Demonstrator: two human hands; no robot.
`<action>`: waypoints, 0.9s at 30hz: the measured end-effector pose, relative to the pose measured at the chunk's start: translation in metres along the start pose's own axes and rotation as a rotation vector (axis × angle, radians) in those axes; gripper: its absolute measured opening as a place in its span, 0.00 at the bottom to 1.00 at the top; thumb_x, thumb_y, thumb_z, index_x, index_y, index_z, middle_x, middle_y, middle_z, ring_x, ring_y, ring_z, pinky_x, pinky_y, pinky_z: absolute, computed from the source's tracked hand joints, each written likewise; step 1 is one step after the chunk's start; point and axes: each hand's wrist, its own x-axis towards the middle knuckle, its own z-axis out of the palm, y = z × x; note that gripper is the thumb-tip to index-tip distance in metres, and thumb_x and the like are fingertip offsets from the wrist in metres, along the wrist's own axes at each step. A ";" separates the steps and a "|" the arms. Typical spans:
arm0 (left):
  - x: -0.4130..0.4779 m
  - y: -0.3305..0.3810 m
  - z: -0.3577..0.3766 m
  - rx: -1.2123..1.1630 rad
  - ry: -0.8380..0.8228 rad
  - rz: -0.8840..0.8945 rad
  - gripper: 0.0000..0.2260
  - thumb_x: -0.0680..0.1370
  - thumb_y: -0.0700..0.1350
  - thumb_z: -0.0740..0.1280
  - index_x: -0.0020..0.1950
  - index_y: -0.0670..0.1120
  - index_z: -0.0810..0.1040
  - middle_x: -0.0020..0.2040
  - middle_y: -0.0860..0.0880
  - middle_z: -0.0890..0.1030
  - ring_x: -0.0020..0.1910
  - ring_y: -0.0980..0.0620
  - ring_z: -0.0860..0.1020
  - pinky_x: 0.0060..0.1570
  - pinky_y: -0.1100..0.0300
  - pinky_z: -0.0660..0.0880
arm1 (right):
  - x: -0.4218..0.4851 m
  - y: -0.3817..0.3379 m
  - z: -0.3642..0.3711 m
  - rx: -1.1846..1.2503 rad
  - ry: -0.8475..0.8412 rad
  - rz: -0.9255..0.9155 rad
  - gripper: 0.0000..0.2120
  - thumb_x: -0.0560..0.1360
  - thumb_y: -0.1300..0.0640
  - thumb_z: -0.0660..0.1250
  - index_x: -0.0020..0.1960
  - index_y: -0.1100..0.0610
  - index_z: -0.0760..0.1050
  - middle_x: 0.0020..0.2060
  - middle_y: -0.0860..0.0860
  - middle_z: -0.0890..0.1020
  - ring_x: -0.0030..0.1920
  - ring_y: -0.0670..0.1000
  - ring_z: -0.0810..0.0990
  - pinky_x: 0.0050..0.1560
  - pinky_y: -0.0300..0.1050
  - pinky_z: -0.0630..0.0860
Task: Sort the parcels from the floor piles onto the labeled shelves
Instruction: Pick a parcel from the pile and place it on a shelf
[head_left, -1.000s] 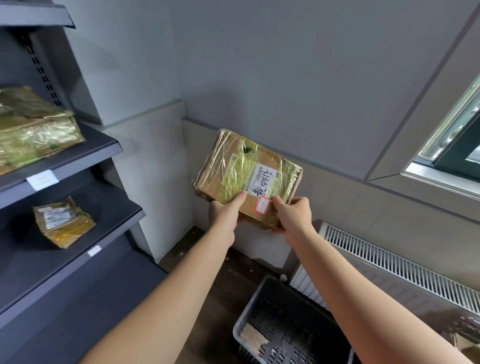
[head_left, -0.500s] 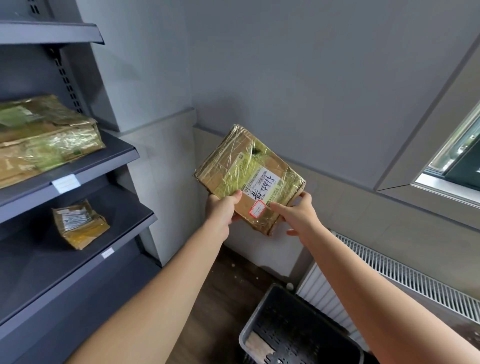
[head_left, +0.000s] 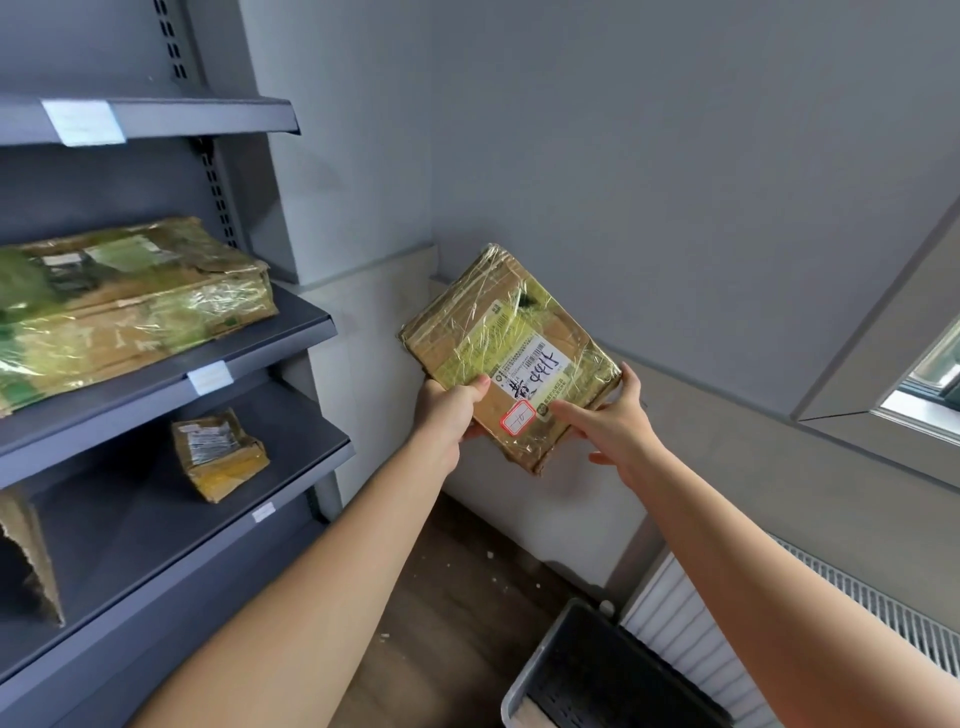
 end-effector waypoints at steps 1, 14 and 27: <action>0.000 0.002 -0.004 -0.007 -0.005 0.006 0.10 0.78 0.40 0.70 0.56 0.43 0.72 0.51 0.44 0.82 0.45 0.48 0.82 0.45 0.52 0.81 | -0.001 -0.003 0.003 -0.005 -0.008 -0.005 0.52 0.67 0.47 0.77 0.78 0.44 0.45 0.59 0.49 0.79 0.51 0.53 0.82 0.38 0.47 0.77; 0.016 0.026 -0.048 0.022 0.001 0.045 0.08 0.77 0.41 0.71 0.52 0.47 0.73 0.55 0.44 0.82 0.52 0.45 0.82 0.57 0.44 0.79 | -0.004 -0.031 0.038 0.025 -0.093 -0.048 0.43 0.70 0.49 0.76 0.75 0.45 0.53 0.56 0.46 0.79 0.45 0.45 0.82 0.50 0.54 0.81; 0.034 0.047 -0.078 0.079 -0.018 0.081 0.09 0.77 0.42 0.71 0.53 0.46 0.73 0.56 0.45 0.82 0.55 0.45 0.81 0.60 0.45 0.77 | 0.004 -0.054 0.064 0.000 -0.128 -0.031 0.34 0.70 0.50 0.76 0.68 0.51 0.61 0.55 0.49 0.80 0.47 0.47 0.82 0.48 0.54 0.82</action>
